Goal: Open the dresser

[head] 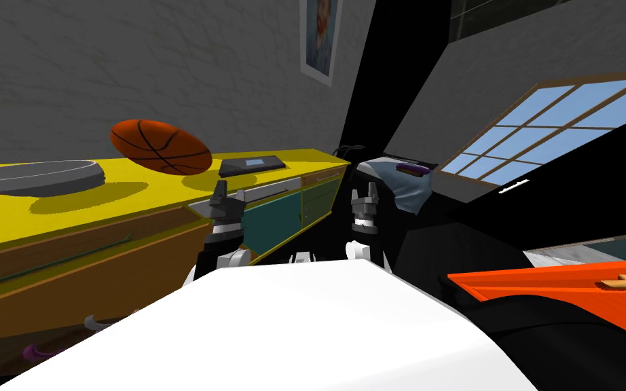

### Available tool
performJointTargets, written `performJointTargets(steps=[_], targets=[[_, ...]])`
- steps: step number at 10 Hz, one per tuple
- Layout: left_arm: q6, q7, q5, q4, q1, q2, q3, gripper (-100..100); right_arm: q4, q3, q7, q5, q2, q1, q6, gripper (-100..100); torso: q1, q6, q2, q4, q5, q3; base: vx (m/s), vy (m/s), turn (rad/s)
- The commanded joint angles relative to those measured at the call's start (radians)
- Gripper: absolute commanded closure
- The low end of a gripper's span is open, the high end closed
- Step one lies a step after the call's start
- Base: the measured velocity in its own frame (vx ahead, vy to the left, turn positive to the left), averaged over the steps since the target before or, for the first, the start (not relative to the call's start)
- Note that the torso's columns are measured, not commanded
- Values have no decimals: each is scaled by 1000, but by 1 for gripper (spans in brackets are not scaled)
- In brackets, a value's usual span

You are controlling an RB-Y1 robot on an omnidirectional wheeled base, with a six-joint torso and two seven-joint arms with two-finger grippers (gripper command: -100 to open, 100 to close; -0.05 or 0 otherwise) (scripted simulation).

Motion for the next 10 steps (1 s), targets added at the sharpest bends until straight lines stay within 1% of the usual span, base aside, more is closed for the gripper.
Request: performJointTargets(steps=[1,2,5,7,8,9,10], targets=[[-2,-2,0,15,-5,36,1,-100,0,0,0,0,0,0,0,0,0,0,74,74,0,-148,10,-12,2],[-3,-3,0,31,-11,60,1,-100,0,0,0,0,0,0,0,0,0,0,107,107,0,-217,13,-27,4],[-11,-11,0,105,-37,118,3,-100,1,0,0,0,0,0,0,0,-1,0,119,120,0,-242,25,-43,7],[-19,-18,0,167,-61,141,6,-100,1,0,0,0,0,0,0,0,-1,0,120,120,0,-242,40,-63,8],[-19,-18,0,172,-61,141,6,-100,0,0,0,0,0,0,0,0,0,0,120,121,0,-242,20,-43,3],[-23,-22,0,210,-74,149,7,-100,1,0,0,0,0,0,0,0,1,0,121,121,0,-241,19,-44,3],[-28,-26,0,233,-89,155,8,-100,1,0,0,0,0,0,0,0,1,0,121,121,0,-241,25,-75,9]])
